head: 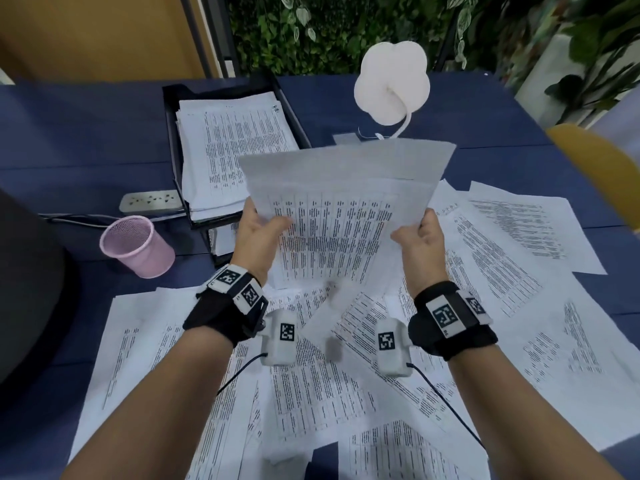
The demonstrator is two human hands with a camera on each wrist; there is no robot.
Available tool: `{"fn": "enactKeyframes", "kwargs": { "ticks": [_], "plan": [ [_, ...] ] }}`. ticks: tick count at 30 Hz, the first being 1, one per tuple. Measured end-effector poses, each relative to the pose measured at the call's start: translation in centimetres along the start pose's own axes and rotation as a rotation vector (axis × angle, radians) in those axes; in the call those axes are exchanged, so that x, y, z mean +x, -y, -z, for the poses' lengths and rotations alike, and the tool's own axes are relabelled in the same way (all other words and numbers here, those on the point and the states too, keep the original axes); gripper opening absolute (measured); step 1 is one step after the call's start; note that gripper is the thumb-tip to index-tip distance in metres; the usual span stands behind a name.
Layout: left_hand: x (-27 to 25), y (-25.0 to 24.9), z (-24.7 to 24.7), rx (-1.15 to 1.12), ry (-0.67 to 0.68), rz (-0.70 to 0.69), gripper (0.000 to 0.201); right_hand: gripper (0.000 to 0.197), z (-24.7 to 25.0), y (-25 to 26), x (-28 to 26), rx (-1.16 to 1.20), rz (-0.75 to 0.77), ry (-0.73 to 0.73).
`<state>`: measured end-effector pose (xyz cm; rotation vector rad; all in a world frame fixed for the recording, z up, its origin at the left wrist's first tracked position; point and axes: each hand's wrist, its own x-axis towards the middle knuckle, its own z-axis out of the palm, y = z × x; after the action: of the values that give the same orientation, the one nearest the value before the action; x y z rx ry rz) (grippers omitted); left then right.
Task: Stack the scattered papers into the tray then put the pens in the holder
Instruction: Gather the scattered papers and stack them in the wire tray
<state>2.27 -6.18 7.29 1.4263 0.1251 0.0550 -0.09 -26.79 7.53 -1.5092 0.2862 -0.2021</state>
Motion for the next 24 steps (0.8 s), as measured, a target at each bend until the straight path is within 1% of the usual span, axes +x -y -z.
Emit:
{"fn": "enactKeyframes", "kwargs": {
  "ticks": [2, 6, 8, 10, 12, 13, 14, 15, 16, 18, 21, 24],
  "plan": [
    [0.3, 0.2, 0.0, -0.022, 0.014, 0.027, 0.050, 0.026, -0.3, -0.1, 0.1, 0.016, -0.014, 0.010],
    [0.4, 1.0, 0.3, -0.034, -0.062, 0.092, 0.033, 0.024, -0.7, -0.5, 0.2, -0.003, -0.053, -0.022],
    [0.0, 1.3, 0.1, 0.000, -0.047, 0.097, 0.033, 0.023, -0.7, -0.7, 0.1, -0.017, -0.048, -0.013],
    [-0.6, 1.0, -0.5, 0.007, -0.031, 0.041, 0.041, 0.027, -0.6, -0.8, 0.1, -0.015, -0.007, -0.033],
    [-0.6, 0.5, -1.2, 0.025, -0.049, -0.017, 0.050, 0.026, -0.9, -0.5, 0.1, -0.009, 0.058, -0.073],
    [-0.5, 0.5, -1.4, 0.036, -0.064, -0.041, 0.048, 0.025, -1.1, -0.3, 0.1, -0.006, 0.084, -0.090],
    [-0.2, 0.6, -1.4, 0.049, -0.059, -0.062, 0.040, 0.026, -1.2, -0.1, 0.1, -0.002, 0.102, -0.101],
    [0.0, 0.7, -1.4, 0.061, -0.067, -0.068, 0.037, 0.028, -1.3, -0.1, 0.2, -0.001, 0.104, -0.107],
    [0.1, 0.6, -1.3, 0.071, -0.077, -0.058, 0.035, 0.029, -1.2, -0.3, 0.3, -0.009, 0.094, -0.108],
    [0.5, 0.9, -0.7, 0.083, -0.133, -0.020, 0.041, 0.029, -1.0, -0.9, 0.7, -0.045, 0.044, -0.103],
    [0.9, 1.6, 0.1, 0.037, -0.129, 0.015, 0.034, 0.019, -0.9, -1.7, 0.9, -0.028, -0.053, -0.101],
    [0.5, 2.2, -0.5, -0.009, -0.081, 0.042, 0.039, 0.023, -1.3, -2.1, 0.7, -0.005, -0.135, -0.054]
  ]
}}
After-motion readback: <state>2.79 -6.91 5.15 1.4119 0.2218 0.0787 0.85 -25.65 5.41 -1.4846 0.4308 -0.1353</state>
